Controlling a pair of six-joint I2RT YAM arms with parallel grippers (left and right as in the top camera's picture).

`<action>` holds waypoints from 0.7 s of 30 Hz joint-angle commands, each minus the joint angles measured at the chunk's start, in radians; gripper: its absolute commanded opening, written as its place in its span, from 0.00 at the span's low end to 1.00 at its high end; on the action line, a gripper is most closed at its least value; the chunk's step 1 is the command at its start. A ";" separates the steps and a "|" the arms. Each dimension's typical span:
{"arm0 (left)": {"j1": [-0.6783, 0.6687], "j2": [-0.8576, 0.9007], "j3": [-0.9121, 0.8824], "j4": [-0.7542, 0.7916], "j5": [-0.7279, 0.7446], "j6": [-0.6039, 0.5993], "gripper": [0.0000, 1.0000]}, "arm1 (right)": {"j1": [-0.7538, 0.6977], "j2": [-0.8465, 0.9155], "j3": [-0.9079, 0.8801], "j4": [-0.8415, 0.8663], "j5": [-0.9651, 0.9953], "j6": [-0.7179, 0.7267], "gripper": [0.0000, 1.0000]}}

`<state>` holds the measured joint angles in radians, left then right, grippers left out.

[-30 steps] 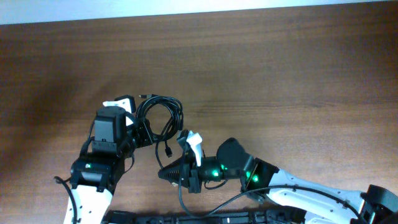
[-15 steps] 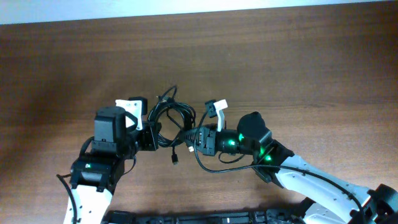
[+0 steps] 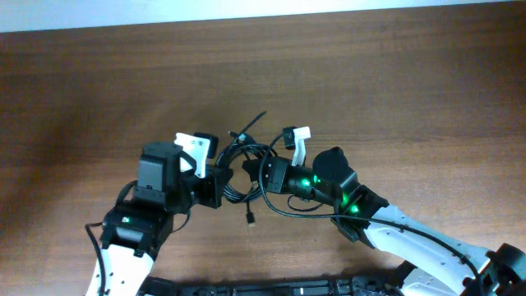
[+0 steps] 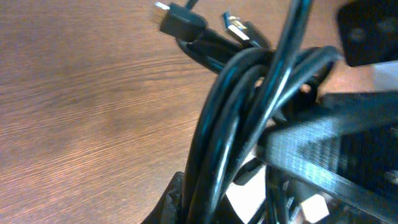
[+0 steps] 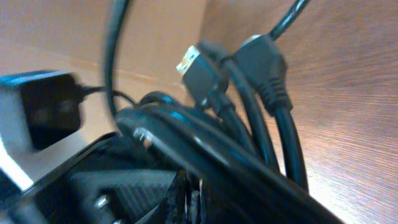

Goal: Untangle cables

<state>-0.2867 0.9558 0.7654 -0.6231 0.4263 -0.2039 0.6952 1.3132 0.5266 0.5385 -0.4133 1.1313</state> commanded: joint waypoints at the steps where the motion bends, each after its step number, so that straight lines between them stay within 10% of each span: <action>1: -0.093 -0.004 0.029 0.041 0.068 0.014 0.00 | -0.010 -0.001 0.008 -0.028 0.135 0.011 0.04; 13: -0.161 -0.004 0.029 0.116 0.004 -0.007 0.00 | -0.010 0.002 0.008 -0.169 0.226 0.003 0.40; 21: -0.161 -0.004 0.029 0.113 -0.339 -0.397 0.00 | -0.082 -0.034 0.007 -0.213 0.163 0.003 0.71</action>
<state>-0.4469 0.9707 0.7650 -0.5270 0.2214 -0.4221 0.6773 1.3006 0.5377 0.3691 -0.2588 1.1439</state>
